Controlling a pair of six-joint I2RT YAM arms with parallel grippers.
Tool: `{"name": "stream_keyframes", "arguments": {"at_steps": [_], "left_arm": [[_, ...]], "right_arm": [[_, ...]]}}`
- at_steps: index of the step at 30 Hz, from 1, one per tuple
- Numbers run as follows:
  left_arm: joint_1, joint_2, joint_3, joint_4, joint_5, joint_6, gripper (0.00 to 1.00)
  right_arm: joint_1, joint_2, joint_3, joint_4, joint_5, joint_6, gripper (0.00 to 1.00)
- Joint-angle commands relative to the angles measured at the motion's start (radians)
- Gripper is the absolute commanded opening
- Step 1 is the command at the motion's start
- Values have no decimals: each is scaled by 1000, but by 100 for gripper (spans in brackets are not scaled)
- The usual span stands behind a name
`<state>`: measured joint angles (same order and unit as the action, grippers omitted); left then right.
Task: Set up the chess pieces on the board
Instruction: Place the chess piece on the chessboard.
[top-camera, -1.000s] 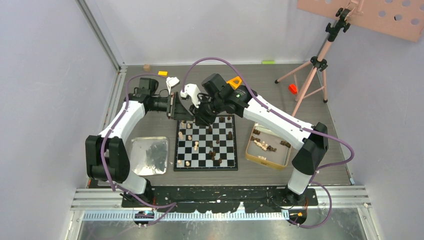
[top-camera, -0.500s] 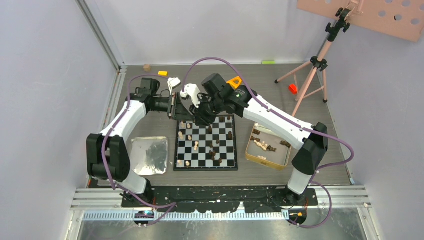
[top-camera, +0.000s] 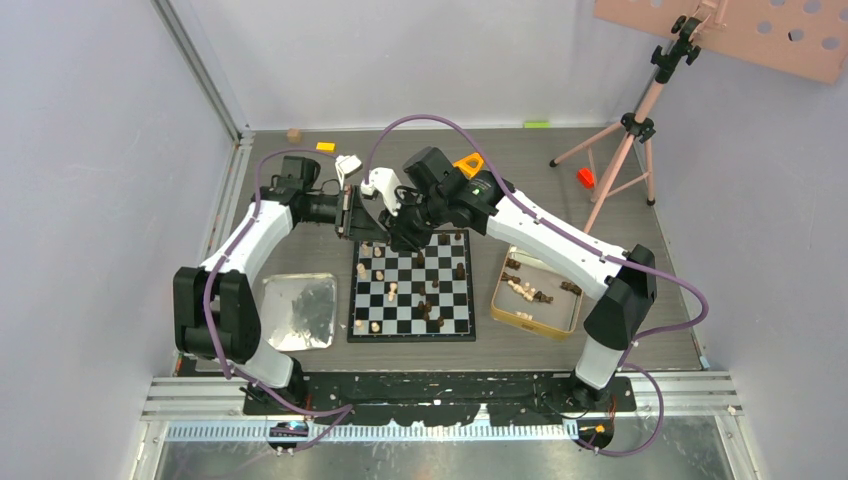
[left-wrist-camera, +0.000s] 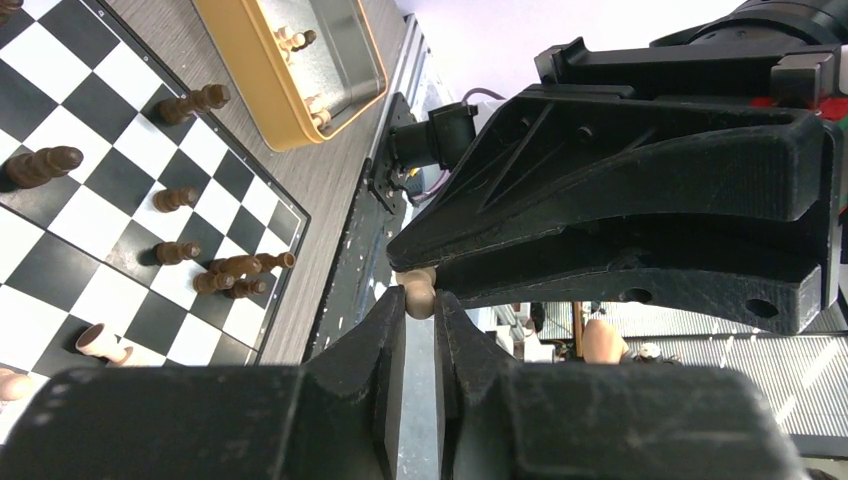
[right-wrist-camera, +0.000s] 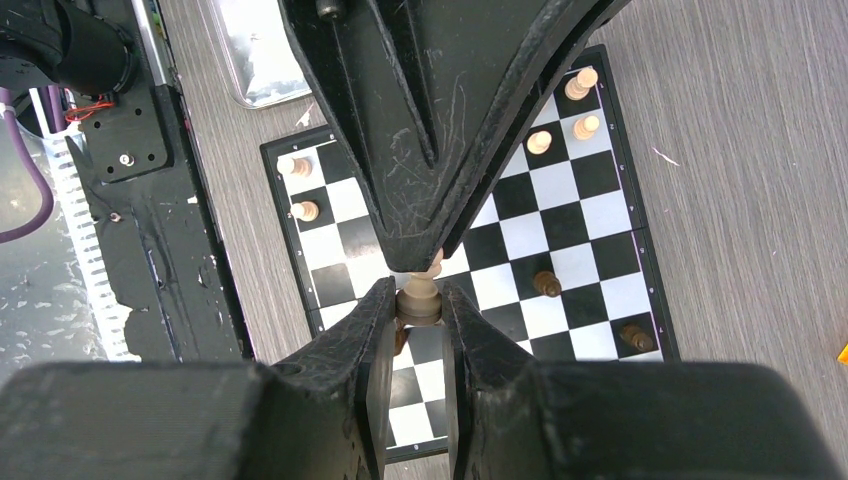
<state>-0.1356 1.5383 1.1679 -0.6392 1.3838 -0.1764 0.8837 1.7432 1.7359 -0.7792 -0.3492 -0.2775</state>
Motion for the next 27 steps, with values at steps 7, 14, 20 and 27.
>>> {"name": "stream_keyframes", "arguments": {"at_steps": [7, 14, 20, 27], "left_arm": [[-6, -39, 48, -163, -76, 217, 0], [-7, -53, 111, -368, -322, 437, 0], [-23, -135, 30, -347, -544, 552, 0], [-126, -226, -82, -242, -801, 588, 0]], "right_arm": [[-7, -63, -8, 39, 26, 9, 57], [-52, -157, -101, 37, 20, -22, 61], [-159, -248, -243, 42, -4, -51, 61], [-348, -365, -451, 81, -81, -51, 61]]}}
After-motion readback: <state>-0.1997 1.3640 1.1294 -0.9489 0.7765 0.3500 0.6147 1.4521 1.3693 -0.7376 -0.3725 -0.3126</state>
